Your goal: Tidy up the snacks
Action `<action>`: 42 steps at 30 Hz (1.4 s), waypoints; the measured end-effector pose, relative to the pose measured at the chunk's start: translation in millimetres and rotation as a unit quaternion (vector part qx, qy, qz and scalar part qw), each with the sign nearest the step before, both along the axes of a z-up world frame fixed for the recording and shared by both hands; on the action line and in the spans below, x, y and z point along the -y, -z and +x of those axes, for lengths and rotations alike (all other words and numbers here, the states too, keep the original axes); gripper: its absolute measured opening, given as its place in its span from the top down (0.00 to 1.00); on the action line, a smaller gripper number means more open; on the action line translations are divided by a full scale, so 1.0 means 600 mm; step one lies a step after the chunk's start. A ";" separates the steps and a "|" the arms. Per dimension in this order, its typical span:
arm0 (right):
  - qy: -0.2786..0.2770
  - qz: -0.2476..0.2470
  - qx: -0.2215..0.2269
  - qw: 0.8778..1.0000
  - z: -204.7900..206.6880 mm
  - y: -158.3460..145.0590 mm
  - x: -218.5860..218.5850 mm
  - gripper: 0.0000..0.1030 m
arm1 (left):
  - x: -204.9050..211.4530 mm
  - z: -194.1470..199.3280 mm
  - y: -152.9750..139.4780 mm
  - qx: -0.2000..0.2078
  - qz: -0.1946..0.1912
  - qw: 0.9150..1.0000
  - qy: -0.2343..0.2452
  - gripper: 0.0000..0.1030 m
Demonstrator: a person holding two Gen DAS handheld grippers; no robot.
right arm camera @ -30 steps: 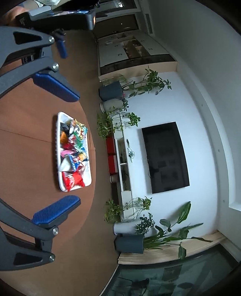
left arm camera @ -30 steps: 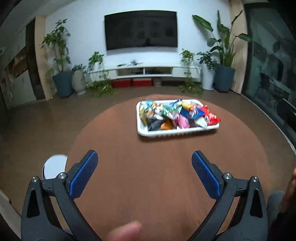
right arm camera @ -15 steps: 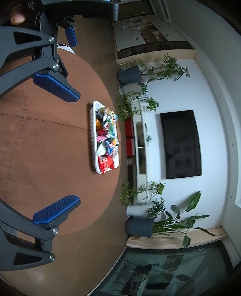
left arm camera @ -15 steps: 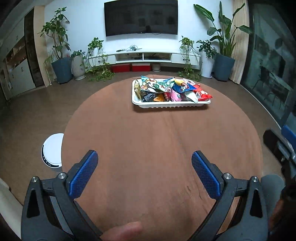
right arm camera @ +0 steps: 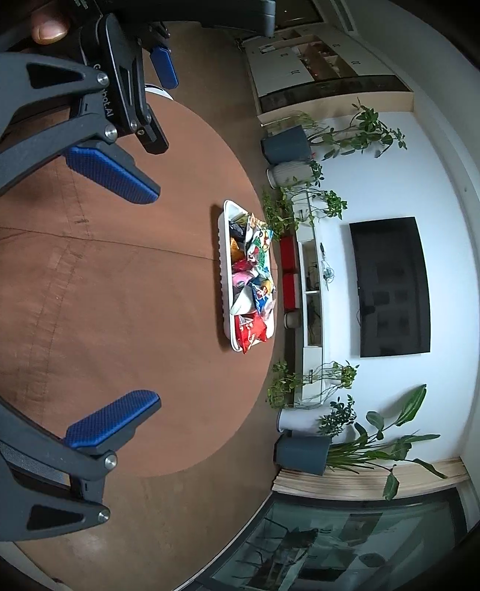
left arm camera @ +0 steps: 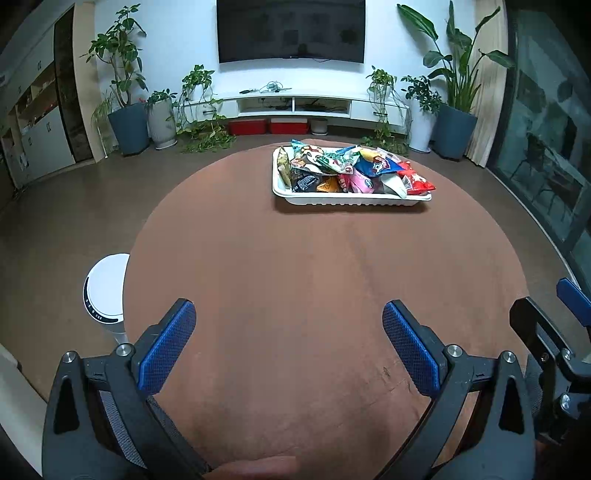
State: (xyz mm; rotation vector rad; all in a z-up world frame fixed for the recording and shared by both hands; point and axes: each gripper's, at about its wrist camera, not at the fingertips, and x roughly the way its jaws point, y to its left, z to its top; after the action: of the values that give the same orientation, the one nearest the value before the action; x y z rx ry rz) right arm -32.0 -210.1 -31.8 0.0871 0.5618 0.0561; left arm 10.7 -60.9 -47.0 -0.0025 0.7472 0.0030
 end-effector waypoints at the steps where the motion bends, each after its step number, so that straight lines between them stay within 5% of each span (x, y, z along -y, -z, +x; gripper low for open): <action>1: 0.001 0.000 -0.002 1.000 0.000 0.001 0.000 0.00 | -0.001 0.000 0.001 0.000 -0.001 1.000 -0.001 0.01; 42: -0.002 0.003 -0.026 1.000 0.011 0.019 -0.002 0.00 | -0.002 0.009 0.009 -0.007 -0.004 1.000 0.003 0.01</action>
State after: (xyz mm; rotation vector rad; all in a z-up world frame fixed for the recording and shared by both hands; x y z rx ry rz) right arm -25.3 -209.2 -43.3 0.0930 0.6144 0.0594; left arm 15.9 -59.9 -52.6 -0.0073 0.7621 -0.0050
